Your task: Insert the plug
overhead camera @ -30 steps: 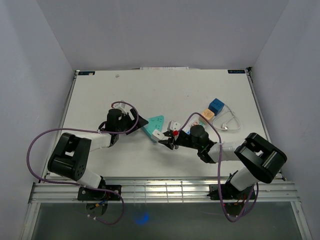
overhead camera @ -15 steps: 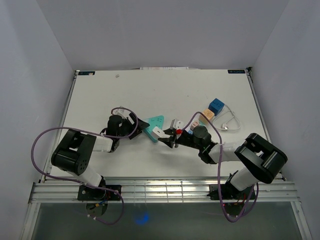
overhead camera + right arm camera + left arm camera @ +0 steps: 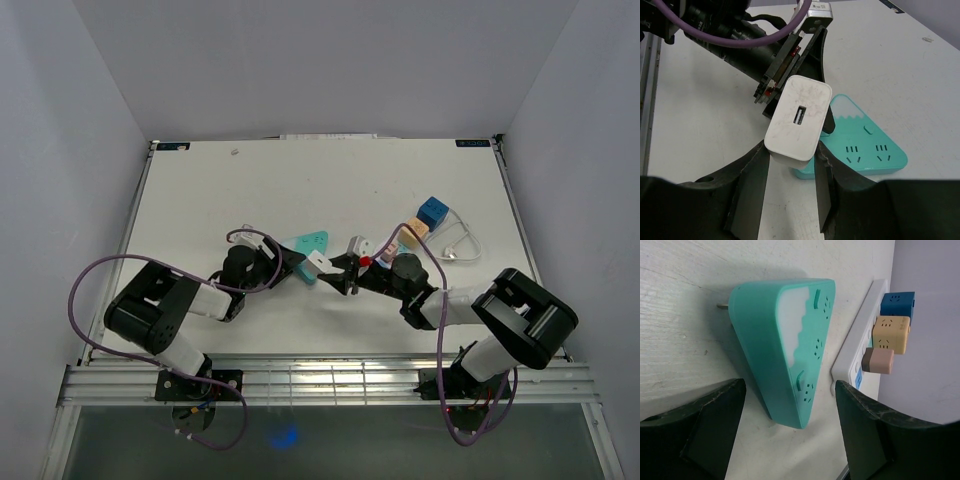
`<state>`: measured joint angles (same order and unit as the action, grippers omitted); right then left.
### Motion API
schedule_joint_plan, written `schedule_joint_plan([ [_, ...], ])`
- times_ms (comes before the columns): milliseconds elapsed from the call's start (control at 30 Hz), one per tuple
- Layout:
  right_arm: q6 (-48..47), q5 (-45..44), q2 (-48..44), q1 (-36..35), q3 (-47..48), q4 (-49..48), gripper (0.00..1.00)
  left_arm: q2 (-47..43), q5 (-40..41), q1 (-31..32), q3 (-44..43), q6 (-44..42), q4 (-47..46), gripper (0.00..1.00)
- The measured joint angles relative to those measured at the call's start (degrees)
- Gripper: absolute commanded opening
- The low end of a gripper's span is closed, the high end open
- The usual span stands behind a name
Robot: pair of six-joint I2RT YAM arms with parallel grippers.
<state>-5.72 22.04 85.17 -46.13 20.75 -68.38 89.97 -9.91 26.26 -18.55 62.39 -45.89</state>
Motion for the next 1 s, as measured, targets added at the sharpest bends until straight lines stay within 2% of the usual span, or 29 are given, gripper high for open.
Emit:
schedule_joint_plan([
  [433, 1.3, 0.2, -2.8, 0.0, -3.1, -3.1, 0.08, 4.0, 5.3, 0.9, -0.5, -0.5, -5.0, 0.72],
  [567, 1.6, 0.2, -3.2, 0.0, -3.6, -3.5, 0.08, 4.7, 7.0, 0.9, -0.8, -1.0, -5.5, 0.63],
  [600, 1.7, 0.2, -3.3, 0.0, -3.7, -3.6, 0.08, 5.2, 7.2, 0.9, -0.9, -1.1, -5.8, 0.57],
  [867, 2.4, 0.2, -3.5, 0.0, -3.7, -3.7, 0.08, 10.0, 7.1, 0.9, -2.6, -0.6, -11.7, 0.41],
  [1000, 2.3, 0.2, -3.5, 0.0, -3.7, -3.6, 0.08, 9.3, 6.5, 0.9, -2.6, -1.7, -11.4, 0.39],
])
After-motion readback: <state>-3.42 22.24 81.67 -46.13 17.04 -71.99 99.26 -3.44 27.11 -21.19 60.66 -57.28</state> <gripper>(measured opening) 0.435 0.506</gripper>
